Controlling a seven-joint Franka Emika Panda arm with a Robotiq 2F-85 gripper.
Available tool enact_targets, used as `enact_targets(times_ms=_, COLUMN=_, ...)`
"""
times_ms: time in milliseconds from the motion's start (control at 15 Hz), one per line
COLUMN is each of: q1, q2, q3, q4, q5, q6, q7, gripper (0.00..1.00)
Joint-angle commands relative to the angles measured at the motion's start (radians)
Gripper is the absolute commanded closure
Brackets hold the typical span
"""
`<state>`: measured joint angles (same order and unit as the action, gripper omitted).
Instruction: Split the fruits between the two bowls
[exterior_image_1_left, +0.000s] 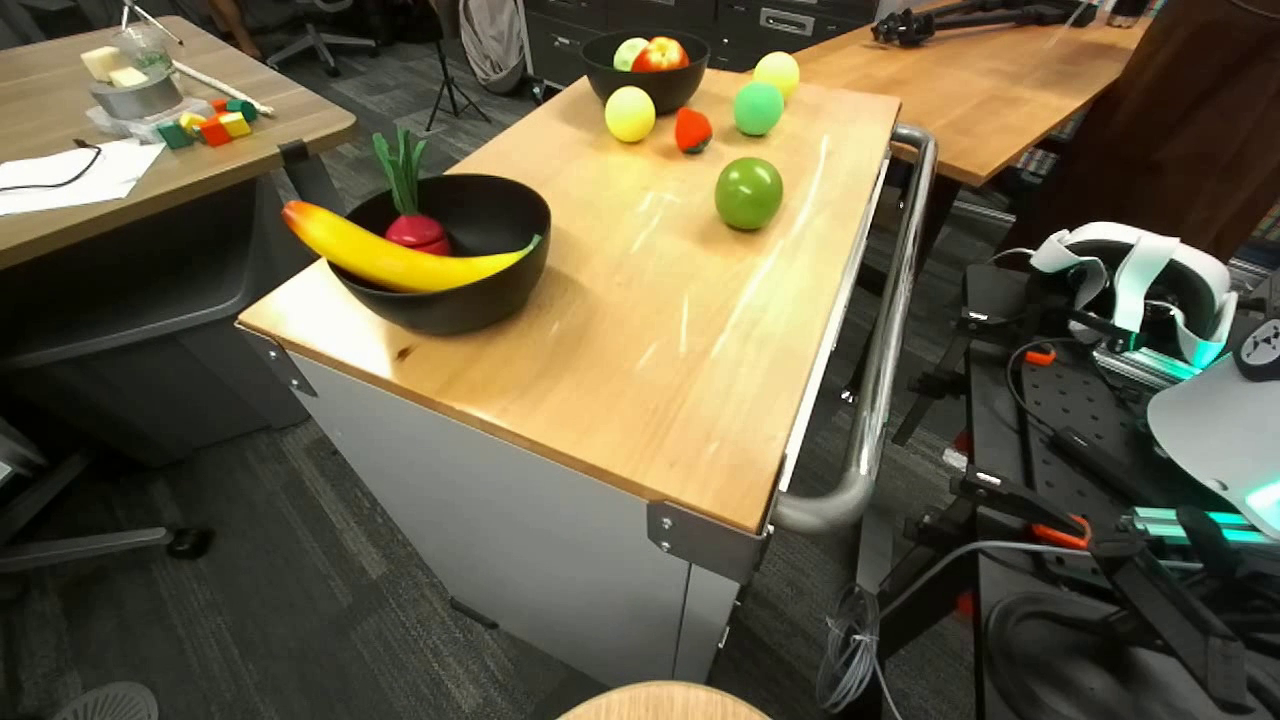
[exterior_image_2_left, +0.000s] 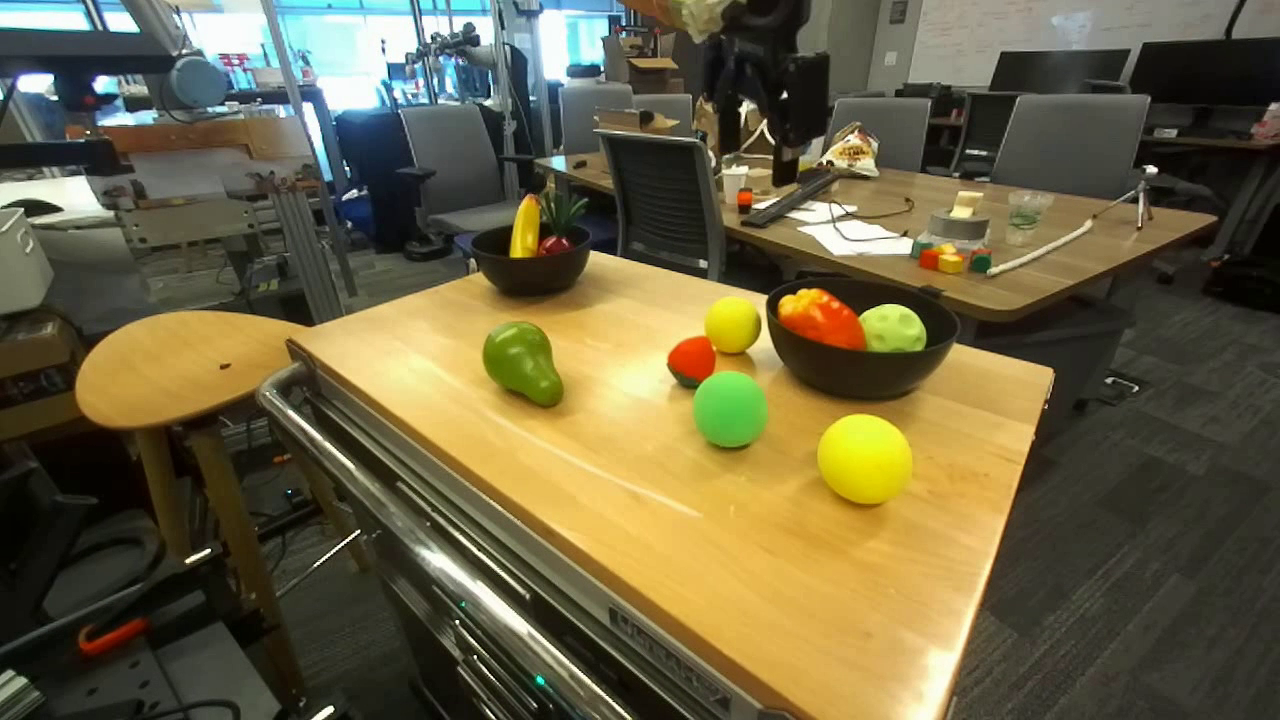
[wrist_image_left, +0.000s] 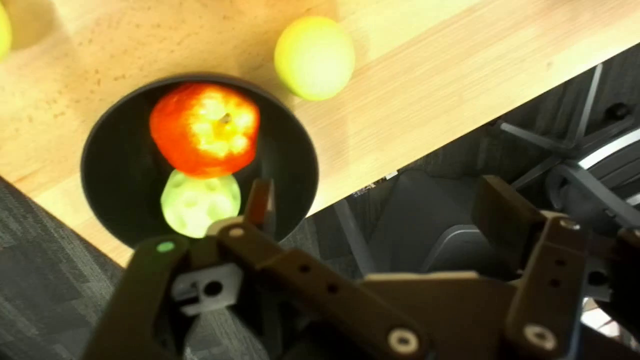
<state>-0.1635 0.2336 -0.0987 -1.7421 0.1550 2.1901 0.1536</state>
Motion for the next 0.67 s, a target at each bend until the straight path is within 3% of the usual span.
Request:
enact_targets(times_ms=0, q1=0.037, q2=-0.004, q3=0.007, q4=-0.072, q5=-0.002, q6=0.041, q7=0.012, gripper=0.00)
enact_targets(times_ms=600, q1=0.061, q2=0.100, q3=-0.005, q4=-0.133, q5=-0.009, q6=0.129, q7=0.077, gripper=0.00)
